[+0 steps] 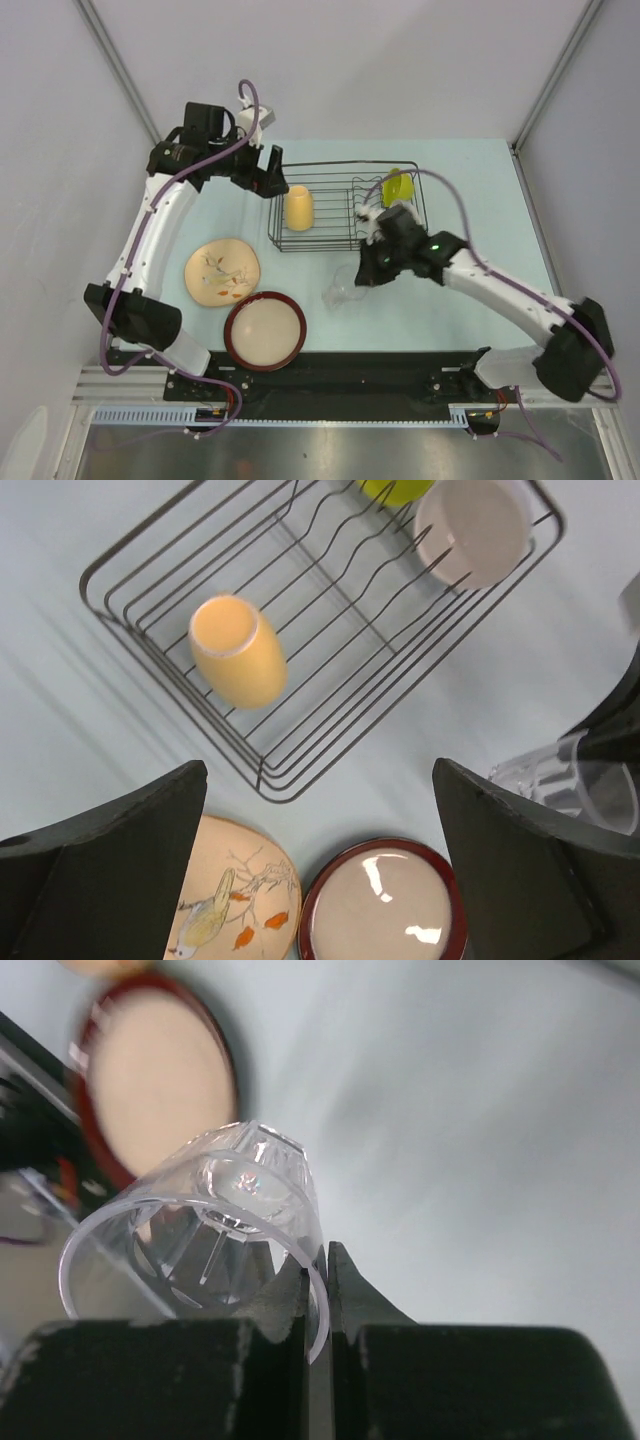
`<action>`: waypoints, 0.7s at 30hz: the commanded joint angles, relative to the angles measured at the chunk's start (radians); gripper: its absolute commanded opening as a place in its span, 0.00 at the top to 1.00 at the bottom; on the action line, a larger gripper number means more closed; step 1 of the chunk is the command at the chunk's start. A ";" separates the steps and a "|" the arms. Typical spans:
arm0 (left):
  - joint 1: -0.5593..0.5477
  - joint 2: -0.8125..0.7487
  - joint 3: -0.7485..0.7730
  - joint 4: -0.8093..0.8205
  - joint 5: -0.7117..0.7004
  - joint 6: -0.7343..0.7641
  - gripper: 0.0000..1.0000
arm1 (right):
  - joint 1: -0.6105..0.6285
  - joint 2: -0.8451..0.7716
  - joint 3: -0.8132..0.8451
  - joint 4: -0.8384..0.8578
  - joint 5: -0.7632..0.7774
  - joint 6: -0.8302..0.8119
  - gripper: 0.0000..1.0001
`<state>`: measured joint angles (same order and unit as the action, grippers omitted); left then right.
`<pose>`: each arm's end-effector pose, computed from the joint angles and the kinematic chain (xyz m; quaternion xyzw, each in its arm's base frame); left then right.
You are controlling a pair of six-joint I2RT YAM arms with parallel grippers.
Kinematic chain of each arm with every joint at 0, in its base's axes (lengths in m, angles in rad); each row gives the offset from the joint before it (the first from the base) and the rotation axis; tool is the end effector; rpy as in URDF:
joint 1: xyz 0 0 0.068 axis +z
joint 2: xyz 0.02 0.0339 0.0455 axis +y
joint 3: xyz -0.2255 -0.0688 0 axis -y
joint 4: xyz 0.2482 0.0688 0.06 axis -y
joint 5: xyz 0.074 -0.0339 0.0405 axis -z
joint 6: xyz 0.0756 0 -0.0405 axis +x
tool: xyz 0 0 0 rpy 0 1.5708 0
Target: Load the mixed dishes into the dish rack
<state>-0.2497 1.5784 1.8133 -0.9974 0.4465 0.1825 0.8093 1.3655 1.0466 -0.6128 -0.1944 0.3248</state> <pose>0.3330 -0.1186 0.3569 0.2773 0.8571 -0.2163 0.3764 0.2081 0.2395 0.1945 -0.2563 0.9100 0.2457 0.2142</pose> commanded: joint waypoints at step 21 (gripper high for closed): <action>0.139 -0.182 -0.697 1.694 0.995 -1.468 0.00 | -0.417 -0.037 0.003 1.075 -0.780 0.810 1.00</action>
<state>-0.0780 1.4654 1.0988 0.4267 1.3792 -1.1301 0.3805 1.3182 1.0431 0.2878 -0.9443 1.0344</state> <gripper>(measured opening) 0.996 0.058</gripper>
